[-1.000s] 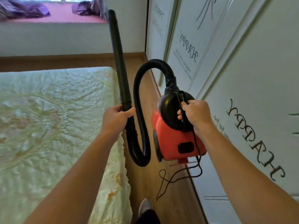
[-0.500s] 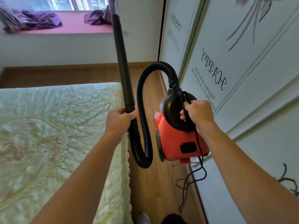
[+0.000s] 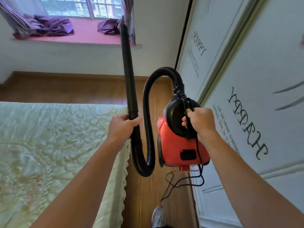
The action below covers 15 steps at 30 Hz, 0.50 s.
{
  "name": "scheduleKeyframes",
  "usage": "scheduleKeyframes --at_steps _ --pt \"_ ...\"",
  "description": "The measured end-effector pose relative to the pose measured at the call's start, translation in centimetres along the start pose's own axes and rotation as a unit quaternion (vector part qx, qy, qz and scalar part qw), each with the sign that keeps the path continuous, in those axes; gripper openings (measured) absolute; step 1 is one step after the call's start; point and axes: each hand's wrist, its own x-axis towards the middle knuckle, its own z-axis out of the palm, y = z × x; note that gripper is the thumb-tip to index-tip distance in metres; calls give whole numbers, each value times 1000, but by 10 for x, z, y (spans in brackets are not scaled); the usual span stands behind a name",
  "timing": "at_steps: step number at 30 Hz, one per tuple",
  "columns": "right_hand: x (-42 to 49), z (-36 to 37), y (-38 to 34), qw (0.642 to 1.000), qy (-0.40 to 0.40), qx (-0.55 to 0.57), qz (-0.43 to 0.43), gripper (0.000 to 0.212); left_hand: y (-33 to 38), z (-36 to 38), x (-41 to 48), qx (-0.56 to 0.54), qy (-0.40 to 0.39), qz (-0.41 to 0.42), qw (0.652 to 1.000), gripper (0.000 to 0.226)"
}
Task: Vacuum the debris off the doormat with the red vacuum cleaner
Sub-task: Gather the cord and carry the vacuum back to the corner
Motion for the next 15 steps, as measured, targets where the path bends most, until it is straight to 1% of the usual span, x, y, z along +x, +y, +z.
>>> scheduleKeyframes --at_steps 7,12,15 --pt "133 47 -58 999 -14 -19 -22 23 56 25 131 1 22 0 1000 10" --pt "229 91 -88 999 -13 -26 -16 24 95 36 232 2 -4 6 1000 7" --pt "285 119 -110 999 -1 -34 -12 26 120 37 297 13 -7 7 1000 6"
